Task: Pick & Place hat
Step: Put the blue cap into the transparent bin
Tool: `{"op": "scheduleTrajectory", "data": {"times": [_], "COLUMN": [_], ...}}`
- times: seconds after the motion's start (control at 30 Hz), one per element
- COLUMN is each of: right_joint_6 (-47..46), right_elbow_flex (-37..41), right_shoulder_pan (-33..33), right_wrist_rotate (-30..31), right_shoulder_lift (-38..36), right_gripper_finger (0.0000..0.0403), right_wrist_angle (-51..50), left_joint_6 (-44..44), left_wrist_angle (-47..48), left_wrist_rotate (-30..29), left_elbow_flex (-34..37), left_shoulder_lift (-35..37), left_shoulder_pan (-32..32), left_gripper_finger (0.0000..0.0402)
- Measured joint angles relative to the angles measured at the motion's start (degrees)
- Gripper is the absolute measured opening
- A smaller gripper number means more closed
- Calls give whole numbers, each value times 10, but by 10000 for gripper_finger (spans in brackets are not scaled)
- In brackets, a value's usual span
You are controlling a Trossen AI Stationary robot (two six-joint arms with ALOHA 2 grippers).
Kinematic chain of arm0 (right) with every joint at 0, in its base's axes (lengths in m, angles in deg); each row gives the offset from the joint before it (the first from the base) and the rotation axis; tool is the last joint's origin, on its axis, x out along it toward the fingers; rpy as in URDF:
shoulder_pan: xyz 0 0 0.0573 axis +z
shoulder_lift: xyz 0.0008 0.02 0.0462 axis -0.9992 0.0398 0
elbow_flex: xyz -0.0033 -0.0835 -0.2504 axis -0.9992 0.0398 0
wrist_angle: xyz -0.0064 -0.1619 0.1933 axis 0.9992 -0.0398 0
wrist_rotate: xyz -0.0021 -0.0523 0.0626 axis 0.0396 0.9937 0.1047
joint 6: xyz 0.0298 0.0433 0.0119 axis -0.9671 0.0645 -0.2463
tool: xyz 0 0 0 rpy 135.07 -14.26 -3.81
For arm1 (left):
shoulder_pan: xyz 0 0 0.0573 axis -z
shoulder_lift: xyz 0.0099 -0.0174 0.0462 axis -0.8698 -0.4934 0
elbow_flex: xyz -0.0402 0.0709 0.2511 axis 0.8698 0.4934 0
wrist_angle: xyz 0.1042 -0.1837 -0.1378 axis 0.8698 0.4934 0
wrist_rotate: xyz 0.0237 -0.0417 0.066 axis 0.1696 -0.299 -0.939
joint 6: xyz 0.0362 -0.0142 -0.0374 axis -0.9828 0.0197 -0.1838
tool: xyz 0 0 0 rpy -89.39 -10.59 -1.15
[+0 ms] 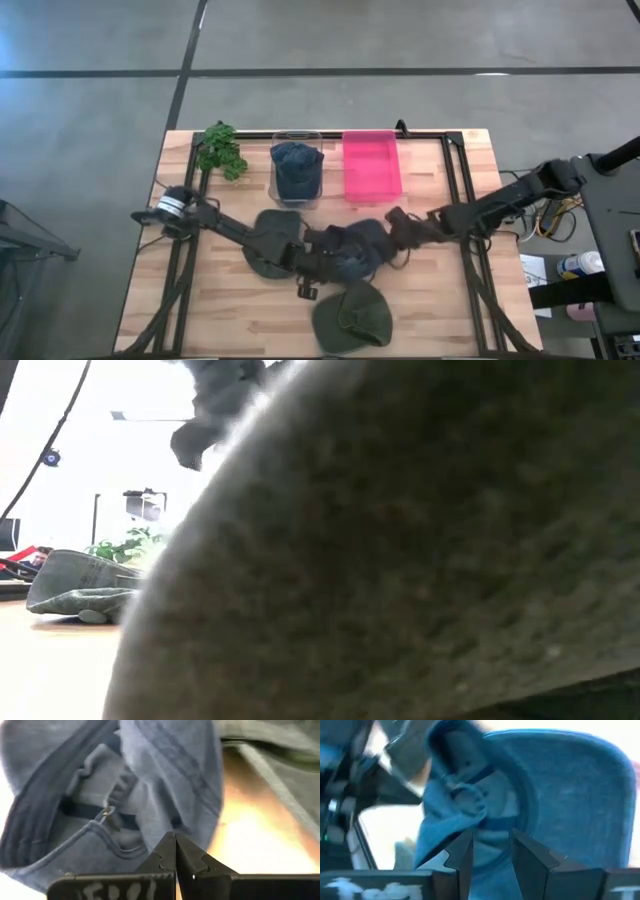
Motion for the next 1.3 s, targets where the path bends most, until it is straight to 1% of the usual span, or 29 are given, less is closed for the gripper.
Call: {"op": "scheduleTrajectory", "data": {"times": [0.13, 0.2, 0.33, 0.43, 0.6, 0.8, 1.0, 1.23, 1.3], "right_joint_6": [19, 48, 113, 154, 237, 342, 413, 469, 489], "right_elbow_flex": [18, 5, -47, -85, -133, -173, -207, -237, -248], "right_shoulder_pan": [-62, -79, -89, -92, -91, -92, -96, -103, -105], "right_wrist_rotate": [-55, -84, -134, -162, -182, -184, -184, -179, -179], "right_shoulder_lift": [29, 53, 124, 181, 246, 285, 317, 360, 367], "right_gripper_finger": [121, 121, 121, 121, 121, 121, 121, 121, 121], "right_wrist_angle": [64, 85, 80, 78, 77, 74, 61, 53, 34], "left_joint_6": [24, 50, 104, 139, 193, 236, 258, 250, 245], "left_wrist_angle": [-66, -102, -165, -178, -213, -292, -364, -374, -375], "left_wrist_rotate": [-91, -113, -108, -87, -78, -78, -78, -79, -79], "left_elbow_flex": [37, 59, 105, 127, 154, 187, 228, 240, 240], "left_shoulder_lift": [10, 18, 23, 23, 24, 24, 24, 24, 23], "left_shoulder_pan": [22, 31, 35, 33, 31, 27, 24, 21, 21], "left_gripper_finger": [0, 0, 0, 0, 0, 0, 0, 0, 0]}}
